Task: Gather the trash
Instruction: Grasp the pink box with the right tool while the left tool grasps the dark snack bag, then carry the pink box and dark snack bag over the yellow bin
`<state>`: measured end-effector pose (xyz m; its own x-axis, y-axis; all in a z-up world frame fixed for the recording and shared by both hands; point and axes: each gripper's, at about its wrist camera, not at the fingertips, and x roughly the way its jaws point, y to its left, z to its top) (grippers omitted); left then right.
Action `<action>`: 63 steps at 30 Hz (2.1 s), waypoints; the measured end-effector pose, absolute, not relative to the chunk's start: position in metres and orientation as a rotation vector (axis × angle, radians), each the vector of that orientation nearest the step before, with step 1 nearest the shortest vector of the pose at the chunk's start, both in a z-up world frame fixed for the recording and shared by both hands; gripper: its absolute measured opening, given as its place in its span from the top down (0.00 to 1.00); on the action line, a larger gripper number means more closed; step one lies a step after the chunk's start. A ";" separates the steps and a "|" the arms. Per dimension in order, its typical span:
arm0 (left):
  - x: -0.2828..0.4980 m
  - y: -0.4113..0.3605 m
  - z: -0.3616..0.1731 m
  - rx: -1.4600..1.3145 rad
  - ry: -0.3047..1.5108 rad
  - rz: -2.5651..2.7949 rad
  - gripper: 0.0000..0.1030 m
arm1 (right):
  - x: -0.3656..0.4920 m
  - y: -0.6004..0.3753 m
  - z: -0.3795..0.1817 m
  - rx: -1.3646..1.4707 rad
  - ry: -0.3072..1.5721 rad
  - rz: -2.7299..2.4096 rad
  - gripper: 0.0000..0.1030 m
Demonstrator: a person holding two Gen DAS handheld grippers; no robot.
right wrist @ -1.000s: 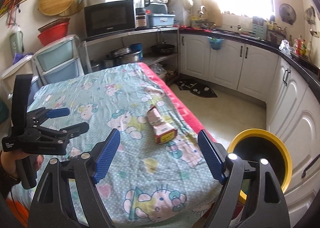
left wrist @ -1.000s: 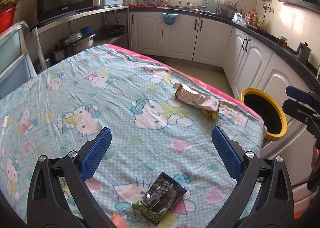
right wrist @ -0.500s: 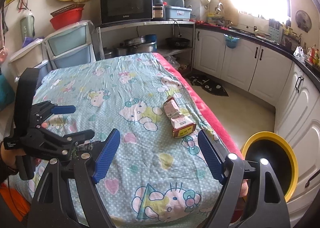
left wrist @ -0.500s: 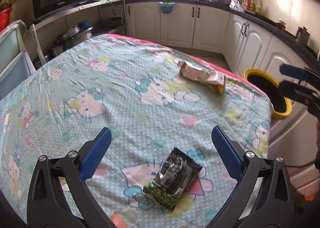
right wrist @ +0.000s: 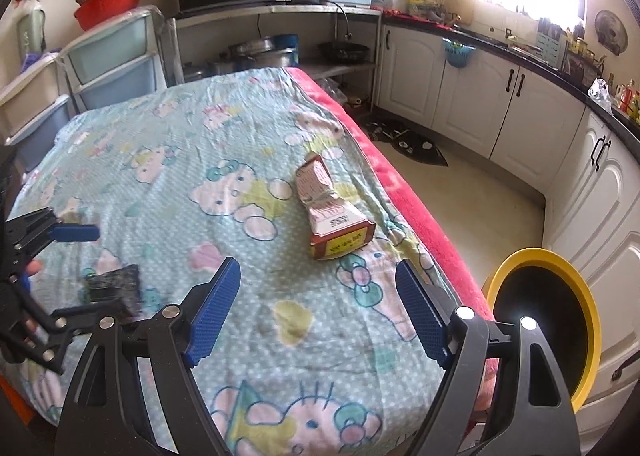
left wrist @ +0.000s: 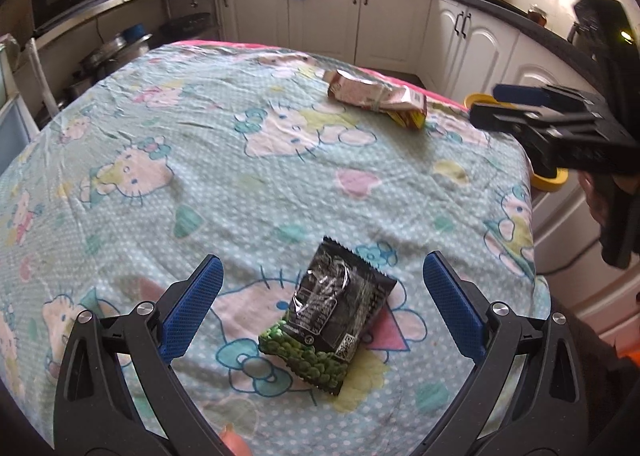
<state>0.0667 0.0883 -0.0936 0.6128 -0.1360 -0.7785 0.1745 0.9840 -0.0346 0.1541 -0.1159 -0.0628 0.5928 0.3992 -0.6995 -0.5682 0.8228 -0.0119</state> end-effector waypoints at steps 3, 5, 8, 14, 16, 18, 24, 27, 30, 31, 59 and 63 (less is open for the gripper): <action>0.068 0.091 -0.102 0.038 0.916 -0.187 0.11 | 0.170 -0.112 -0.072 -0.263 0.761 0.559 0.25; 0.069 0.093 -0.108 0.027 0.930 -0.196 0.11 | 0.179 -0.108 -0.076 -0.276 0.767 0.553 0.25; 0.070 0.096 -0.115 0.026 0.949 -0.203 0.26 | 0.197 -0.102 -0.084 -0.292 0.785 0.552 0.25; 0.067 0.096 -0.119 0.063 0.948 -0.201 0.41 | 0.228 -0.088 -0.098 -0.316 0.828 0.558 0.25; 0.067 0.099 -0.119 0.057 0.947 -0.201 0.45 | 0.237 -0.084 -0.104 -0.321 0.847 0.561 0.25; 0.067 0.100 -0.118 0.049 0.949 -0.204 0.47 | 0.245 -0.081 -0.108 -0.323 0.865 0.566 0.25; 0.068 0.107 -0.115 0.002 0.948 -0.214 0.50 | 0.255 -0.072 -0.116 -0.347 0.897 0.597 0.38; 0.070 0.115 -0.113 -0.072 0.948 -0.227 0.49 | 0.255 -0.068 -0.118 -0.351 0.909 0.614 0.48; 0.071 0.120 -0.111 -0.135 0.945 -0.242 0.42 | 0.252 -0.067 -0.119 -0.351 0.907 0.615 0.48; 0.072 0.122 -0.110 -0.164 0.944 -0.246 0.41 | 0.250 -0.068 -0.118 -0.346 0.907 0.617 0.48; 0.104 0.082 -0.072 -0.161 0.883 -0.271 0.94 | 0.176 -0.101 -0.087 -0.265 0.829 0.668 0.49; 0.110 0.067 -0.062 -0.135 0.858 -0.281 0.94 | 0.168 -0.113 -0.077 -0.242 0.812 0.658 0.49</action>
